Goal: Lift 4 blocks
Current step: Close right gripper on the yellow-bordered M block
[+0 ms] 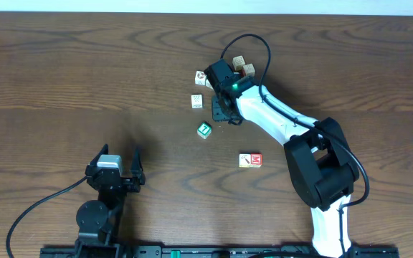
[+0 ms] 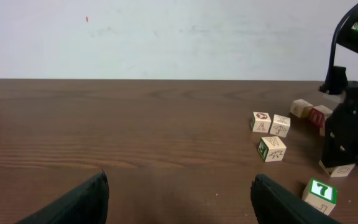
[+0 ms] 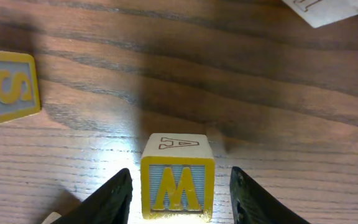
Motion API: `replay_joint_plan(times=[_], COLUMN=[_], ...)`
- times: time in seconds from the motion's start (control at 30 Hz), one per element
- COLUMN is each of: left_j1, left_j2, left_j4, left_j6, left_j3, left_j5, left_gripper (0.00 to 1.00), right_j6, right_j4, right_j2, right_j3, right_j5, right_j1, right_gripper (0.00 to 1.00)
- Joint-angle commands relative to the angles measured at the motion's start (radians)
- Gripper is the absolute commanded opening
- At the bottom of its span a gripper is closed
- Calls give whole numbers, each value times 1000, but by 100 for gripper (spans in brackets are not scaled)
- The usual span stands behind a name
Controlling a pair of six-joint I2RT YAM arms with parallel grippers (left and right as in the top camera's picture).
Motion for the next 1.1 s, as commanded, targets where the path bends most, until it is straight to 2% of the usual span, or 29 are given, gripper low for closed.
replay_joint_plan(times=[0.0, 0.1, 0.27, 0.53, 0.73, 1.07], left_j1=[-2, -2, -2, -2, -2, -2], left_j2=[-4, -4, -4, -4, -4, -4], left_j4=[-44, -44, -44, -44, -44, -44], left_j6=[-5, -5, -5, -5, -5, -5], left_j3=[-11, -11, -11, -11, -11, -11], left_j5=[-16, -16, -16, -16, -16, -16], left_gripper=[73, 73, 73, 73, 73, 73], right_j6=[-15, -15, -15, -14, -14, -15], right_j4=[14, 30, 44, 43, 35, 13], right_j2=[13, 13, 13, 13, 13, 12], right_j3=[-11, -11, -11, -11, -11, 0], right_j5=[0, -1, -1, -3, -2, -3], right_j1=[7, 7, 7, 10, 10, 8], right_gripper=[46, 41, 41, 35, 28, 25])
